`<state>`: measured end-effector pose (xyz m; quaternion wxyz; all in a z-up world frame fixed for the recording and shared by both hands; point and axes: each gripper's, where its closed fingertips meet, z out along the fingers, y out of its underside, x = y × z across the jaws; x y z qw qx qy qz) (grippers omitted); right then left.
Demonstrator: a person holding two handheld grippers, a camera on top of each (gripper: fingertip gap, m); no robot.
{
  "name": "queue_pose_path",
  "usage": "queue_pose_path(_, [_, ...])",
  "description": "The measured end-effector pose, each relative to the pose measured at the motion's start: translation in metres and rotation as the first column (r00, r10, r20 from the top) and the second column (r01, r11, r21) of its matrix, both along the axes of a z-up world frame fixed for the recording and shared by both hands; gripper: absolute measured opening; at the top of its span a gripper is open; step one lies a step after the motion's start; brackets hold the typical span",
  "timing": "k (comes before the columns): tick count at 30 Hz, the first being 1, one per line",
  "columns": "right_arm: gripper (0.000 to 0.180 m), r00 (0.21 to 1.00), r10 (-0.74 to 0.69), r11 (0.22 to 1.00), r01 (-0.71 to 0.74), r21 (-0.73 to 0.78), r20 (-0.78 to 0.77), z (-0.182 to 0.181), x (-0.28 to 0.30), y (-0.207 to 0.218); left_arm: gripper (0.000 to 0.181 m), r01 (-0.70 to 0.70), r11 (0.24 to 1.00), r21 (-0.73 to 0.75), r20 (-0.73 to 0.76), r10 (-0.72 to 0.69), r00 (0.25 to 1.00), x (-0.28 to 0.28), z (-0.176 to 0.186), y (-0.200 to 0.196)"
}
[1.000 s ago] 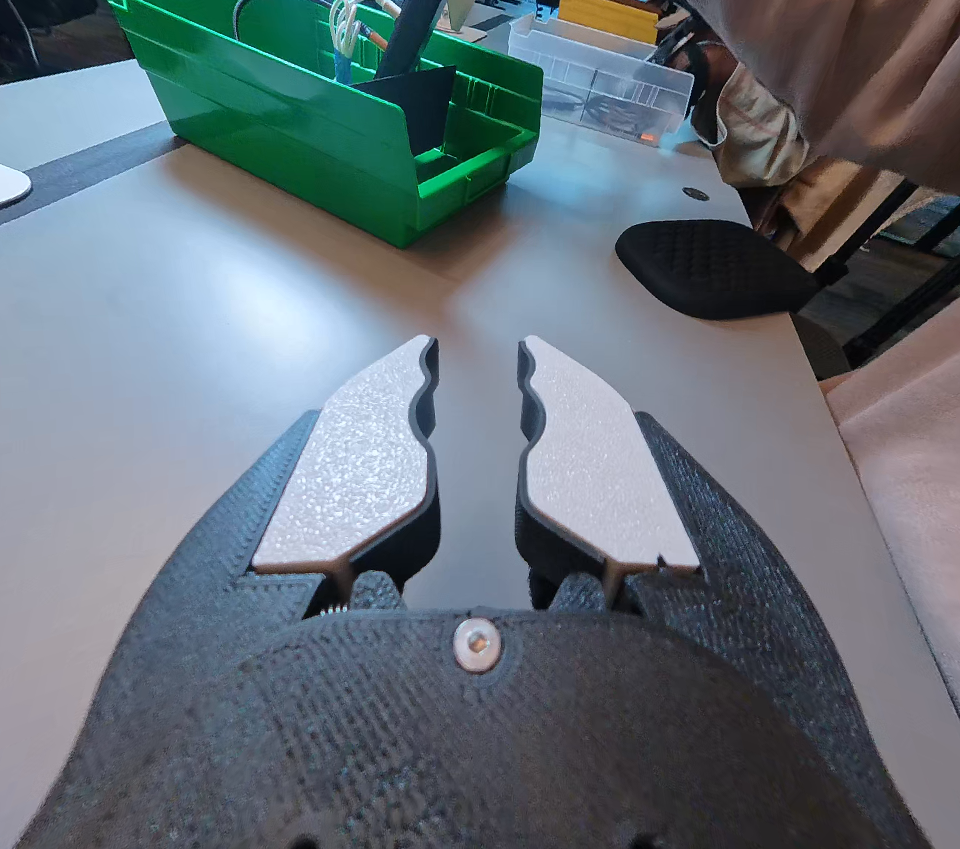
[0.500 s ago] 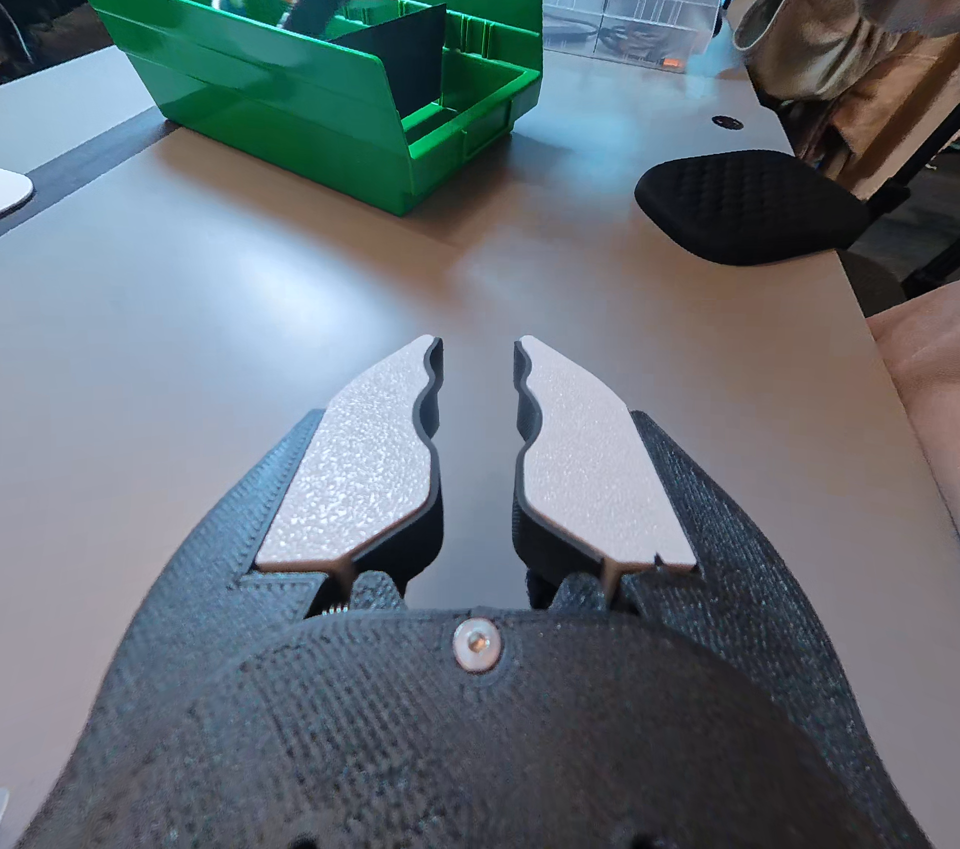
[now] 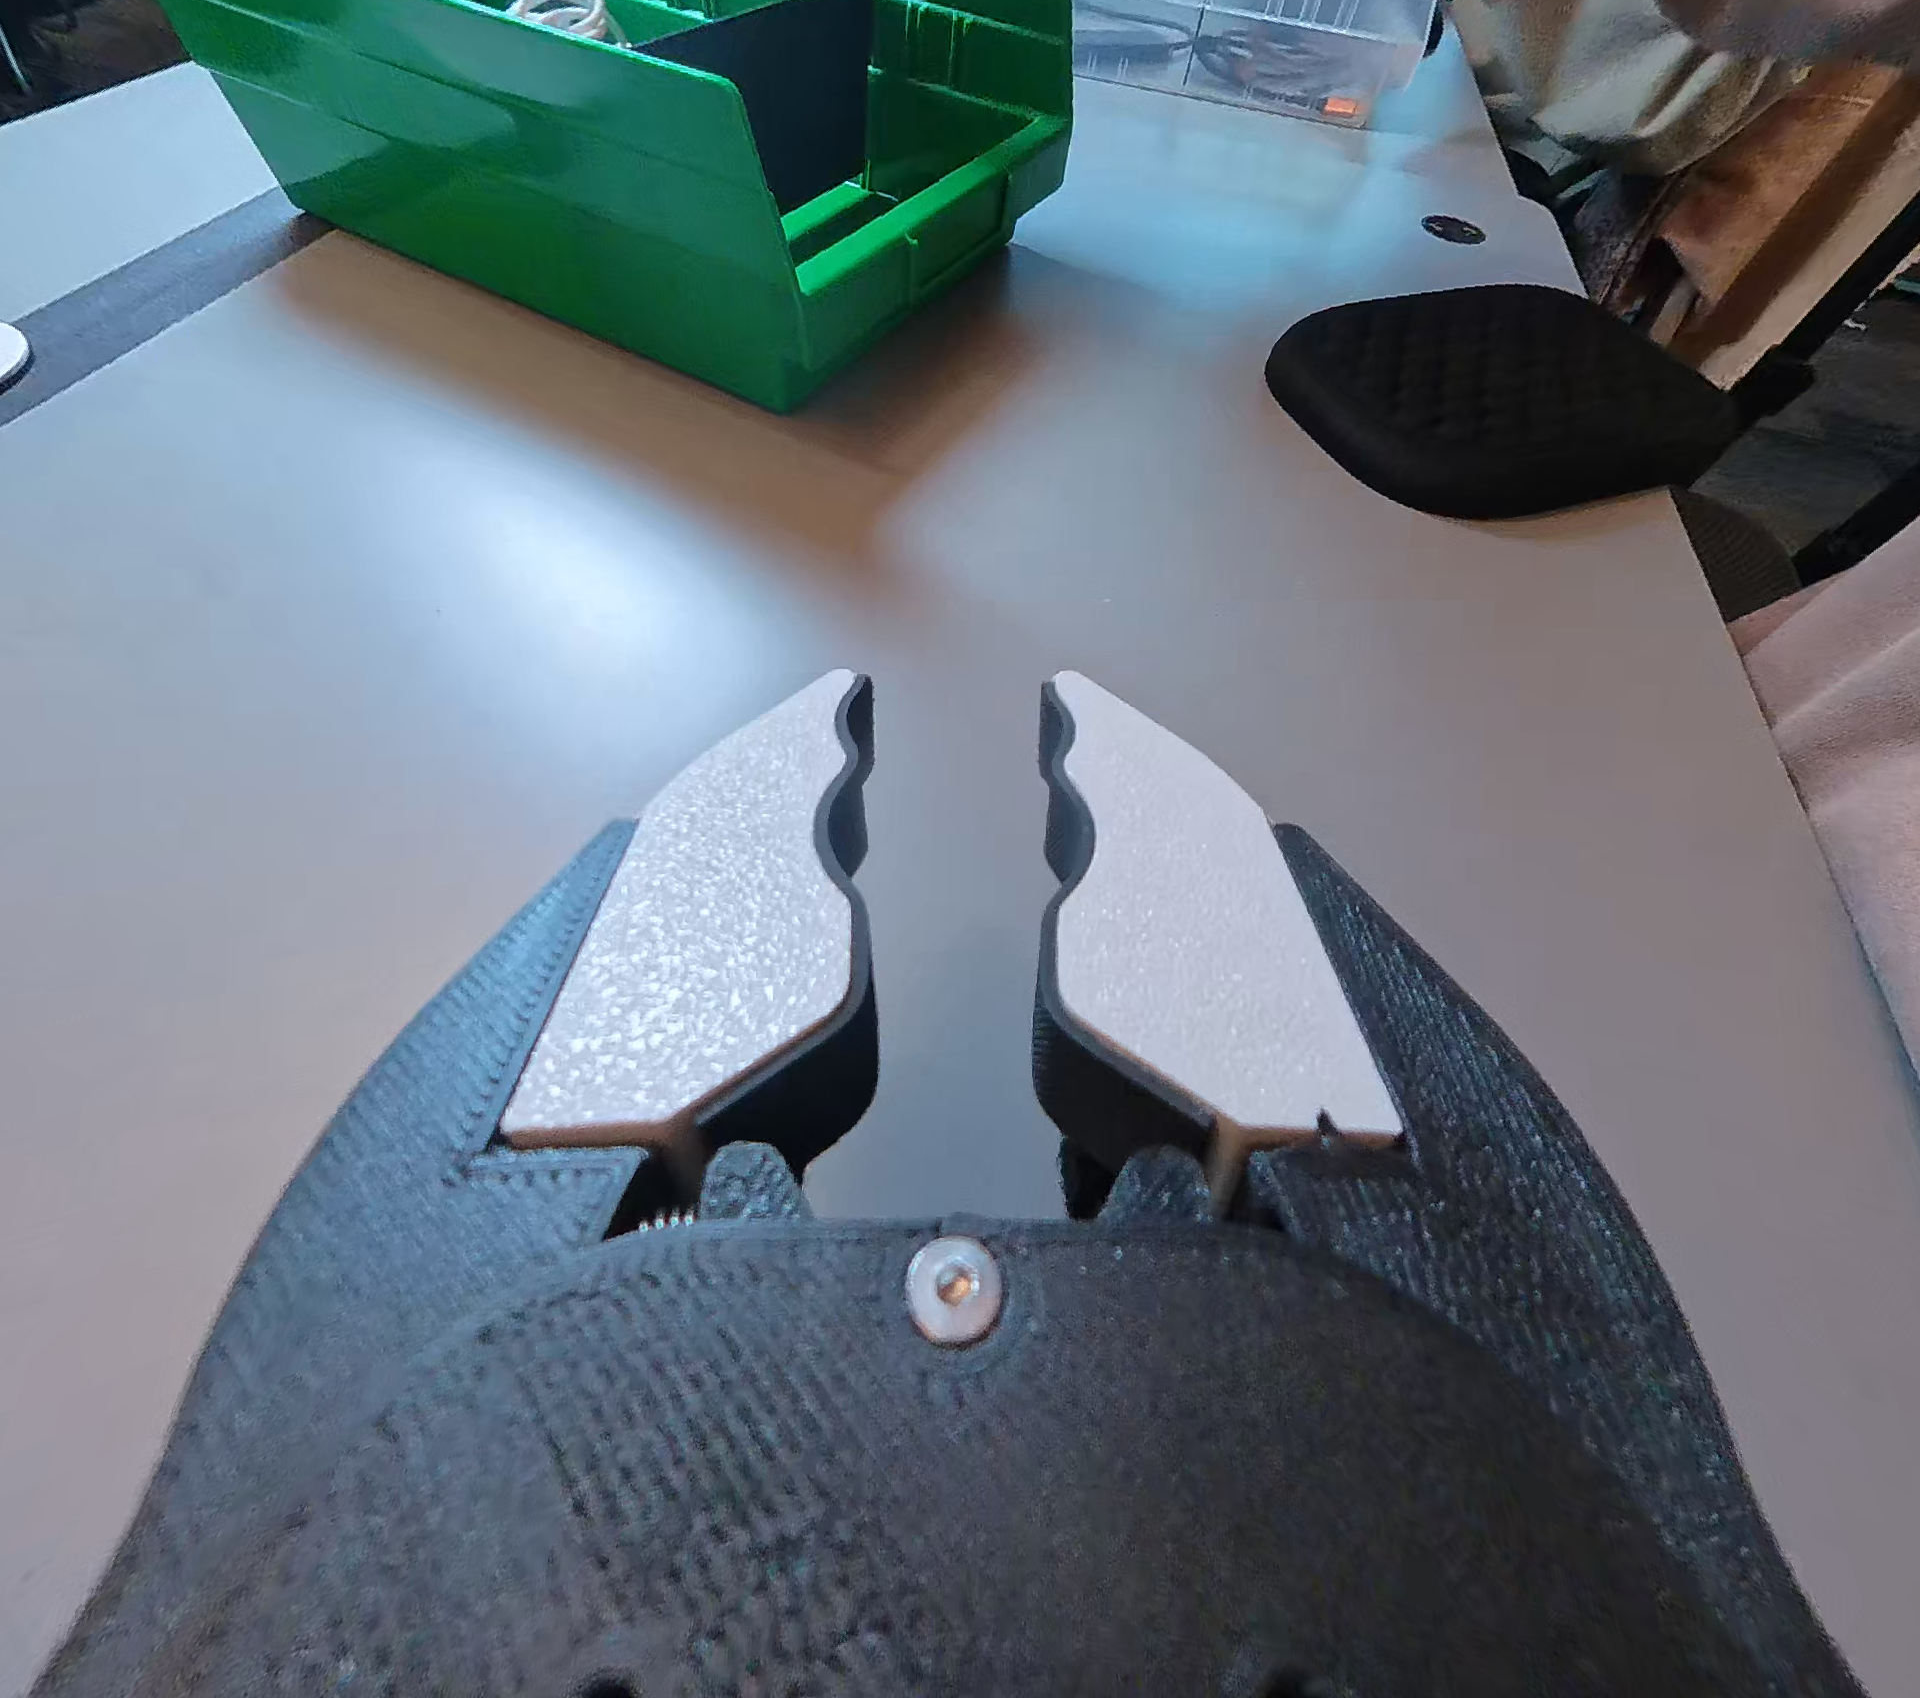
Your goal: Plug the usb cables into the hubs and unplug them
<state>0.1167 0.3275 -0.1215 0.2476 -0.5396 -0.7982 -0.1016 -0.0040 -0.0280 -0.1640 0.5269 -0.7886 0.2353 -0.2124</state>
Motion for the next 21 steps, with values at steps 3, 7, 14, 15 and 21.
queue_pose_path(3, [0.043,0.950,-0.031,0.994,-0.003,-0.109,-0.311,0.037,-0.023,-0.025,0.033,-0.016,1.000,0.000,0.016,0.016,1.000,-0.001,0.003,0.000])
queue_pose_path(7, [0.044,0.776,-0.051,0.972,-0.106,-0.210,-0.629,0.076,-0.042,-0.084,0.027,-0.063,0.998,0.031,0.023,0.062,0.998,-0.009,0.010,0.002])
queue_pose_path(14, [0.035,0.459,-0.194,0.865,-0.338,-0.372,-0.867,0.061,-0.038,-0.209,0.000,-0.178,0.961,0.214,-0.064,0.195,0.979,-0.037,0.040,0.002])
queue_pose_path(15, [0.033,0.450,-0.202,0.853,-0.355,-0.382,-0.870,0.049,-0.037,-0.222,0.000,-0.204,0.948,0.245,-0.092,0.232,0.968,-0.047,0.046,0.002])
queue_pose_path(21, [0.031,0.488,-0.243,0.772,-0.425,-0.472,-0.838,0.003,-0.031,-0.262,0.000,-0.435,0.803,0.408,-0.200,0.544,0.815,-0.164,0.114,-0.016])
